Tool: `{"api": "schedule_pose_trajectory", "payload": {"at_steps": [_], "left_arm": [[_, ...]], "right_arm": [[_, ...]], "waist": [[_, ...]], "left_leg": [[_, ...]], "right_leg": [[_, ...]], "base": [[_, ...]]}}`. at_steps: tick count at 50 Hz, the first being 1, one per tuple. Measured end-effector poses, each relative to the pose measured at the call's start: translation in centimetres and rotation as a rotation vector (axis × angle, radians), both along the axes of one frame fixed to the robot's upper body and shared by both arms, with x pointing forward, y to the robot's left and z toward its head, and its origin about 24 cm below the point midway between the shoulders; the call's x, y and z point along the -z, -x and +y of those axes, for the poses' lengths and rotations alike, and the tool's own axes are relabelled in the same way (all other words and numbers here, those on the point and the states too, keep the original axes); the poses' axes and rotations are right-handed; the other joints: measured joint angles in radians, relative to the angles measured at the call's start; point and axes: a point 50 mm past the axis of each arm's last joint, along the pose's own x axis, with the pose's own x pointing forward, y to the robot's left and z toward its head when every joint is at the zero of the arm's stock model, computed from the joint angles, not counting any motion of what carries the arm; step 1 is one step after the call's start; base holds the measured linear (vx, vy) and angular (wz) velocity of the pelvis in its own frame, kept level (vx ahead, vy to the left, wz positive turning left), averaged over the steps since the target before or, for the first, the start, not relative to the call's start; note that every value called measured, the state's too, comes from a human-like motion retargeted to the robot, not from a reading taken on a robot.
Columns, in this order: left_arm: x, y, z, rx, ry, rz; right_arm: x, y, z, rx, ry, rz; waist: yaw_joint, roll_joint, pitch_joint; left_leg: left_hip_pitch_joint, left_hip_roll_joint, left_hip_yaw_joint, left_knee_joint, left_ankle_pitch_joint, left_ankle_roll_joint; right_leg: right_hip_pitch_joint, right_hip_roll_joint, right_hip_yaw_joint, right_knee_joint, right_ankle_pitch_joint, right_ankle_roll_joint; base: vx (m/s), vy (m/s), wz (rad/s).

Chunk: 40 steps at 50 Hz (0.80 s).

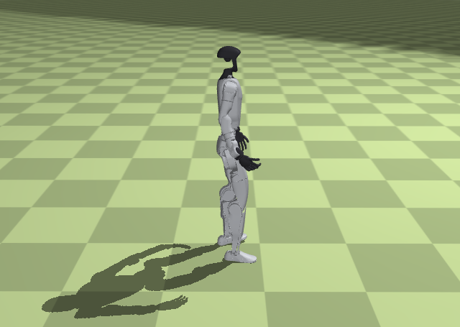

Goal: Kungfu

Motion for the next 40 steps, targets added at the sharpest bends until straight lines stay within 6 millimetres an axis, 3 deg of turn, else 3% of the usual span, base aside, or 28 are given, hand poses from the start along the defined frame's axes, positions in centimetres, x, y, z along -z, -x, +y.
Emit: {"api": "schedule_pose_trajectory", "payload": {"at_steps": [3,5,8,11,13,14,17,20,25,28,30,32,35,37,40], "left_arm": [[1.9,1.1,-1.5,0.031,-0.215,0.037],[3.2,2.2,-3.5,0.045,-0.237,0.093],[4.9,4.0,-7.8,0.034,-0.098,0.206],[5.8,5.8,-12.4,0.015,0.087,0.297],[6.1,6.9,-15.1,0.028,0.169,0.339],[6.3,7.4,-15.6,0.031,0.125,0.351],[6.5,7.1,-15.4,-0.035,-0.042,0.267],[6.3,7.1,-14.5,-0.182,-0.037,0.192],[5.4,10.4,-11.0,-0.196,0.093,0.429],[5.2,11.3,-10.0,-0.194,0.038,0.481],[5.0,12.0,-9.4,-0.191,-0.015,0.466],[4.9,12.3,-8.8,-0.163,-0.063,0.441],[5.1,12.4,-9.1,-0.097,-0.142,0.418],[5.3,12.5,-9.6,-0.088,-0.223,0.43],[5.5,12.3,-10.2,-0.074,-0.312,0.441]], "right_arm": [[0.8,0.9,-1.0,-0.192,0.224,0.19],[1.5,1.8,-0.9,-0.295,0.332,0.314],[2.2,3.2,0.5,-0.37,0.347,0.381],[2.6,4.4,2.3,-0.387,0.235,0.381],[2.8,5.0,3.3,-0.381,0.198,0.383],[2.8,5.1,3.5,-0.365,0.223,0.378],[2.6,4.7,3.3,-0.286,0.333,0.323],[2.5,4.6,3.5,-0.248,0.334,0.301],[2.6,4.6,3.2,-0.319,0.11,0.369],[2.3,1.6,2.1,-0.392,0.148,0.355],[2.0,-0.6,1.8,-0.465,0.191,0.322],[1.7,-2.2,2.0,-0.52,0.21,0.279],[1.5,-3.6,2.4,-0.518,0.23,0.227],[1.5,-4.3,2.8,-0.485,0.243,0.204],[1.4,-5.1,3.3,-0.424,0.256,0.167]], "waist": [[0.008,0.025,0.02],[0.021,0.044,0.034],[0.047,0.067,0.05],[0.068,0.074,0.058],[0.037,0.052,0.059],[0.023,0.052,0.056],[-0.011,0.084,0.052],[-0.035,0.111,0.054],[-0.039,0.129,0.06],[-0.08,0.133,0.08],[-0.116,0.112,0.088],[-0.107,0.086,0.08],[-0.057,0.064,0.065],[-0.029,0.051,0.06],[-0.03,0.056,0.051]], "left_leg": [[0.018,0.019,0.03,-0.008,-0.002,-0.006],[0.032,0.036,0.054,-0.014,-0.004,-0.013],[0.057,0.063,0.095,-0.026,-0.006,-0.026],[0.082,0.083,0.14,-0.034,-0.006,-0.052],[0.023,0.109,0.139,0.047,-0.005,-0.094],[0.015,0.114,0.141,0.064,-0.008,-0.105],[0.06,0.129,0.159,0.047,-0.014,-0.121],[0.101,0.173,0.185,0.052,0.004,-0.16],[0.191,0.238,0.295,0.057,0.146,-0.218],[0.181,0.297,0.305,0.157,0.272,-0.217],[0.146,0.306,0.273,0.271,0.334,-0.137],[0.11,0.289,0.23,0.376,0.327,-0.07],[0.045,0.208,0.069,0.468,0.253,-0.15],[-0.015,0.095,-0.074,0.502,0.215,-0.186],[-0.093,0.032,-0.147,0.501,0.174,-0.198]], "right_leg": [[0.013,-0.051,-0.043,-0.02,0.086,-0.009],[0.022,-0.077,-0.08,-0.026,0.127,-0.03],[0.027,-0.103,-0.106,-0.016,0.17,-0.067],[0.046,-0.122,-0.165,-0.021,0.216,-0.093],[0.081,-0.156,-0.239,-0.039,0.235,-0.091],[0.092,-0.158,-0.268,-0.044,0.224,-0.075],[0.112,-0.111,-0.328,-0.056,0.099,-0.065],[0.149,-0.051,-0.394,-0.109,0.055,-0.167],[0.133,0.05,-0.174,-0.108,-0.033,-0.178],[0.119,0.062,-0.136,-0.08,-0.071,-0.19],[0.124,0.054,-0.102,-0.074,-0.092,-0.198],[0.122,0.05,-0.044,-0.066,-0.108,-0.201],[0.125,0.071,0.036,-0.063,-0.119,-0.207],[0.134,0.085,0.092,-0.067,-0.123,-0.213],[0.147,0.106,0.126,-0.069,-0.136,-0.221]], "base": [[-0.14,-0.12,-0.73],[-0.11,-0.1,-0.9],[-0.09,-0.21,-1.03],[-0.06,-0.38,-1.05],[-0.04,-0.39,-0.39],[-0.06,-0.47,-0.27],[-0.08,-0.55,-0.59],[-0.04,-0.56,-1.13],[-0.03,-0.75,-1.32],[-0.09,-0.63,-1.29],[0.05,-0.54,-1.34],[0.15,-0.59,-1.88],[0.2,-0.44,-1.98],[0.22,-0.35,-1.69],[0.28,-0.28,-1.12]]}}
